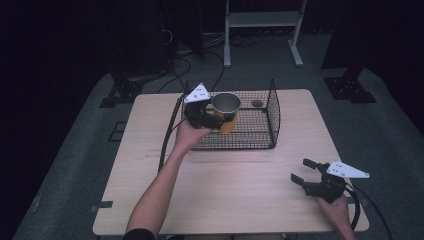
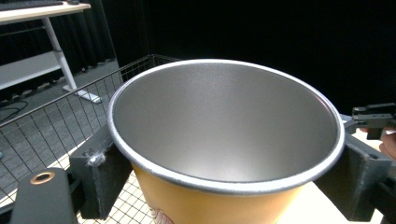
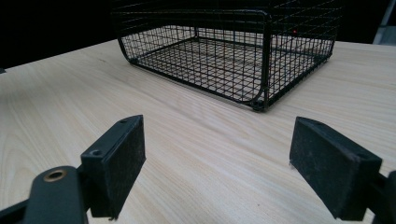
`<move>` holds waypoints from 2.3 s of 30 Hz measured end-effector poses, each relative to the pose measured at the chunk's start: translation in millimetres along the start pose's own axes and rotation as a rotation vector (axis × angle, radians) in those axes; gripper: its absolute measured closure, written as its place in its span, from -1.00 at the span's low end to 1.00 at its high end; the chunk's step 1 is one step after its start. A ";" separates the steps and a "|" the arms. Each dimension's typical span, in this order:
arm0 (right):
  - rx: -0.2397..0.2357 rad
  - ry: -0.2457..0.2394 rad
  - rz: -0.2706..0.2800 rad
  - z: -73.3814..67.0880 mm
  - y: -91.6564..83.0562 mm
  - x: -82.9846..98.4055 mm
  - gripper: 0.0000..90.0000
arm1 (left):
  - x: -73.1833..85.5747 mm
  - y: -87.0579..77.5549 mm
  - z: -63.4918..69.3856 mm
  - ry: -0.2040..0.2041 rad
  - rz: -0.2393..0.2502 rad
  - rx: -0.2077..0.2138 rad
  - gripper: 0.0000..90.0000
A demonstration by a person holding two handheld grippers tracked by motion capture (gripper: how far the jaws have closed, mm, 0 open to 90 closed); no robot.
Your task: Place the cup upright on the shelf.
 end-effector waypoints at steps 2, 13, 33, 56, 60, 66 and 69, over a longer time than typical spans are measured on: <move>-0.002 0.000 0.000 -0.2 0.0 0.0 -0.62 | -0.2 3.3 -2.3 -0.002 0.005 0.000 -0.70; -0.008 0.005 0.003 0.2 -0.3 -0.2 -0.62 | -1.3 17.1 -14.6 -0.015 0.010 0.006 -0.70; -0.010 0.013 0.012 2.0 -1.3 -0.6 -0.62 | 6.5 39.9 -32.2 -0.033 0.020 0.022 -0.70; -0.015 0.017 0.021 2.3 -1.9 -1.1 -0.62 | 30.2 70.6 -36.5 0.008 -0.057 0.021 -0.70; -0.017 0.021 0.023 2.6 -2.0 -1.2 -0.62 | 32.0 76.7 -41.5 -0.007 -0.088 0.029 -0.70; -0.020 0.025 0.027 3.1 -2.7 -1.3 -0.62 | 30.8 85.5 -44.6 0.000 -0.096 0.042 -0.70; -0.022 0.029 0.031 3.4 -3.0 -1.4 -0.62 | 33.4 90.5 -47.9 -0.001 -0.110 0.039 -0.70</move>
Point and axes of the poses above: each handheld gripper's, and its own axes: y roughly forward along the jaws, x roughly out of its underside, z roughly to its right, the point moved 6 cm from there along y, roughly forward along the jaws, and after that the axes turned 5 degrees about -x, right-handed, at the moved point
